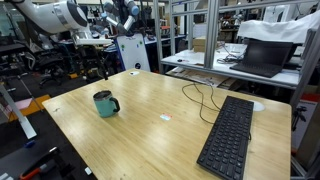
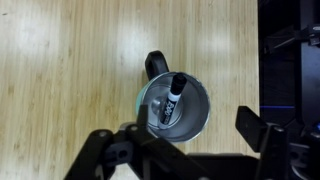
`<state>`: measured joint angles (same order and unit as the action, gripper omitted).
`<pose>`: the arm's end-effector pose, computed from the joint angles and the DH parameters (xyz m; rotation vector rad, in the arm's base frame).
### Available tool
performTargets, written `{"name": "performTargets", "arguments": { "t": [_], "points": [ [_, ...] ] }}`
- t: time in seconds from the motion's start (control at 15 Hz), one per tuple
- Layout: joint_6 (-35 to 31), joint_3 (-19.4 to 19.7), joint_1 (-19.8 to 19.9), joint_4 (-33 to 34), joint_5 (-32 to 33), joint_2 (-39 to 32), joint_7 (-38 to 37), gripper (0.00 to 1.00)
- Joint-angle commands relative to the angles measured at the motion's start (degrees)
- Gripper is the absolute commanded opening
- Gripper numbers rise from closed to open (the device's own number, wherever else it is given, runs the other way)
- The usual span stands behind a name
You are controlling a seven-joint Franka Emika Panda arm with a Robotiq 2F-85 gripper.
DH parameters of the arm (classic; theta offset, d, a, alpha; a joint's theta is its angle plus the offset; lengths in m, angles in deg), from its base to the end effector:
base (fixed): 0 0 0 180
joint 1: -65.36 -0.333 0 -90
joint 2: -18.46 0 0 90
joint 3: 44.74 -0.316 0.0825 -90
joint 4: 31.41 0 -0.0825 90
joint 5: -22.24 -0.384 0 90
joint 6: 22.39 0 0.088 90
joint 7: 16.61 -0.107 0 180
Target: Remove the marker from the mug cup and put it on the table then put it back in the mug cup
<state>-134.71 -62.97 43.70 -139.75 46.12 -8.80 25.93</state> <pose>0.4734 0.3527 0.2396 1.9503 2.1446 -0.5416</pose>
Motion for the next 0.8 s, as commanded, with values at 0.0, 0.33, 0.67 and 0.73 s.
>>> {"name": "performTargets", "arguments": {
  "t": [0.0, 0.33, 0.67, 0.73],
  "points": [
    [0.01, 0.01, 0.51, -0.59, 0.24, -0.04, -0.52, 0.6],
    [-0.84, 0.49, 1.52, -1.86, 0.91, 0.14, 0.78, 0.54],
    [-1.63, 0.66, 2.06, -2.15, 1.19, -1.0, 2.3, 0.58],
    [-1.69, 0.68, 2.03, -1.95, 1.26, -1.46, 2.71, 0.56]
  ]
}}
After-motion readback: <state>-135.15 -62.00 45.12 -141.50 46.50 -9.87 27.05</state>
